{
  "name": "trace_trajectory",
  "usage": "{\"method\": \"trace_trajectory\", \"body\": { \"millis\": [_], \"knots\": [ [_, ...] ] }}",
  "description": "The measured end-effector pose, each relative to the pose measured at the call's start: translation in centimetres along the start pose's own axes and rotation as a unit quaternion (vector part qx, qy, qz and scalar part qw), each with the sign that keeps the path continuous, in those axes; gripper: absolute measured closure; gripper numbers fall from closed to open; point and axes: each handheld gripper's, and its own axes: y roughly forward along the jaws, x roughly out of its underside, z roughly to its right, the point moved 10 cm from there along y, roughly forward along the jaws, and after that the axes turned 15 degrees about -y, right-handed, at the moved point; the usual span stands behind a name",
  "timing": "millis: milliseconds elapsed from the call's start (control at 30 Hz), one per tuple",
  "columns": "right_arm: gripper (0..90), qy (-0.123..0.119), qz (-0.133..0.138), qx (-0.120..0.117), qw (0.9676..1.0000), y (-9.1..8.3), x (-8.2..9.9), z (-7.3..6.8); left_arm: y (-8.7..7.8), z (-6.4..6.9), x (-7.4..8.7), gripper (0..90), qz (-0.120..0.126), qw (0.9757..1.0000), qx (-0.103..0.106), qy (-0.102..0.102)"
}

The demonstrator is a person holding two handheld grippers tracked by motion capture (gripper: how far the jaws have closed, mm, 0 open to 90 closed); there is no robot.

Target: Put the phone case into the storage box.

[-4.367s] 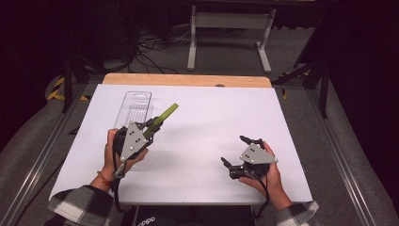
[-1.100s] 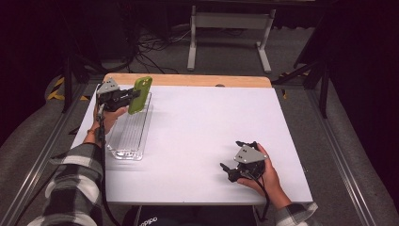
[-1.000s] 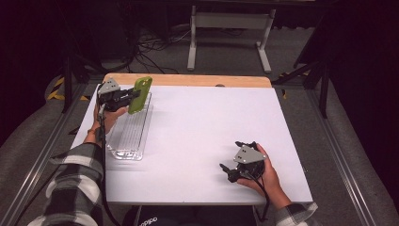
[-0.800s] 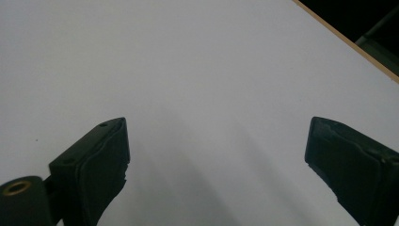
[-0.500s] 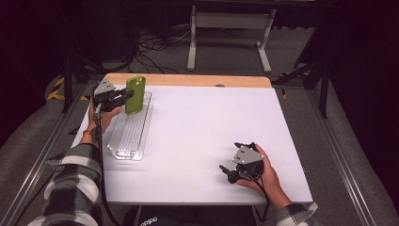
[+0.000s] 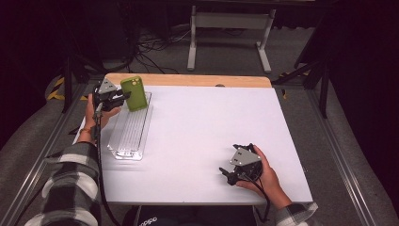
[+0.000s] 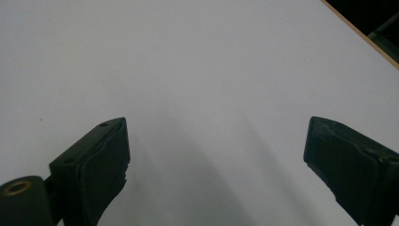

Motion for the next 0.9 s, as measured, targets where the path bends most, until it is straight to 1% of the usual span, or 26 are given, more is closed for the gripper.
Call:
{"method": "trace_trajectory", "body": {
  "millis": [67,133,200,267,300,333,367,400,467,500,533,567,633,667,733,767,900],
  "knots": [
    [8.3,-0.002,0.000,-0.002,1.0000,0.1,0.0,0.0,0.4,0.0,-0.1,69.7,-0.007,0.9999,-0.009,0.005],
    [8.3,-0.001,-0.001,-0.004,1.0000,0.1,0.0,-0.1,0.7,-0.2,0.0,70.8,-0.019,0.9993,-0.029,0.008],
    [8.3,-0.001,-0.002,-0.003,1.0000,0.1,0.0,-0.1,0.9,-0.2,-0.2,70.8,-0.021,0.9991,-0.037,0.007],
    [8.3,-0.001,-0.001,-0.005,1.0000,0.1,0.0,-0.1,0.9,-0.1,-0.3,70.4,-0.017,0.9992,-0.035,-0.001],
    [8.3,-0.001,-0.002,-0.006,1.0000,0.1,0.0,-0.2,1.0,-0.2,-0.4,69.7,-0.015,0.9992,-0.038,-0.002],
    [8.3,-0.001,-0.003,-0.007,1.0000,0.2,0.0,-0.2,1.0,-0.2,-0.4,68.8,-0.015,0.9989,-0.043,-0.004],
    [8.3,-0.002,-0.003,-0.006,1.0000,0.2,0.0,-0.2,1.0,-0.2,-0.5,68.1,-0.016,0.9988,-0.045,-0.009],
    [8.3,-0.002,-0.004,-0.006,1.0000,0.2,0.1,-0.2,1.0,-0.2,-0.5,68.2,-0.015,0.9989,-0.043,-0.011],
    [8.3,-0.002,-0.005,-0.007,1.0000,0.2,0.1,-0.2,1.1,-0.3,-0.5,67.2,-0.018,0.9985,-0.050,-0.016],
    [8.3,-0.001,-0.005,-0.007,1.0000,0.2,0.0,-0.3,1.2,-0.2,-0.5,66.7,-0.020,0.9986,-0.047,-0.017],
    [8.3,-0.003,-0.005,-0.007,1.0000,0.2,0.0,-0.3,1.2,-0.3,-0.5,66.3,-0.019,0.9985,-0.050,-0.014],
    [8.3,-0.003,-0.005,-0.008,1.0000,0.2,0.0,-0.3,1.2,-0.2,-0.5,66.2,-0.019,0.9985,-0.049,-0.018],
    [8.3,-0.002,-0.004,-0.007,1.0000,0.2,0.0,-0.3,1.3,-0.2,-0.4,67.3,-0.022,0.9985,-0.046,-0.017],
    [8.3,-0.001,-0.005,-0.007,1.0000,0.2,0.1,-0.3,1.3,-0.2,-0.3,67.1,-0.025,0.9983,-0.050,-0.014],
    [8.3,-0.001,-0.005,-0.008,1.0000,0.3,0.1,-0.3,1.3,-0.1,-0.4,67.4,-0.023,0.9985,-0.047,-0.019],
    [8.4,-0.002,-0.005,-0.008,1.0000,0.3,0.1,-0.3,1.2,-0.2,-0.4,67.4,-0.022,0.9984,-0.050,-0.017],
    [8.4,0.000,-0.003,-0.006,1.0000,0.2,0.0,-0.2,0.9,-0.1,-0.7,67.3,-0.017,0.9986,-0.048,-0.016]
  ]
}}
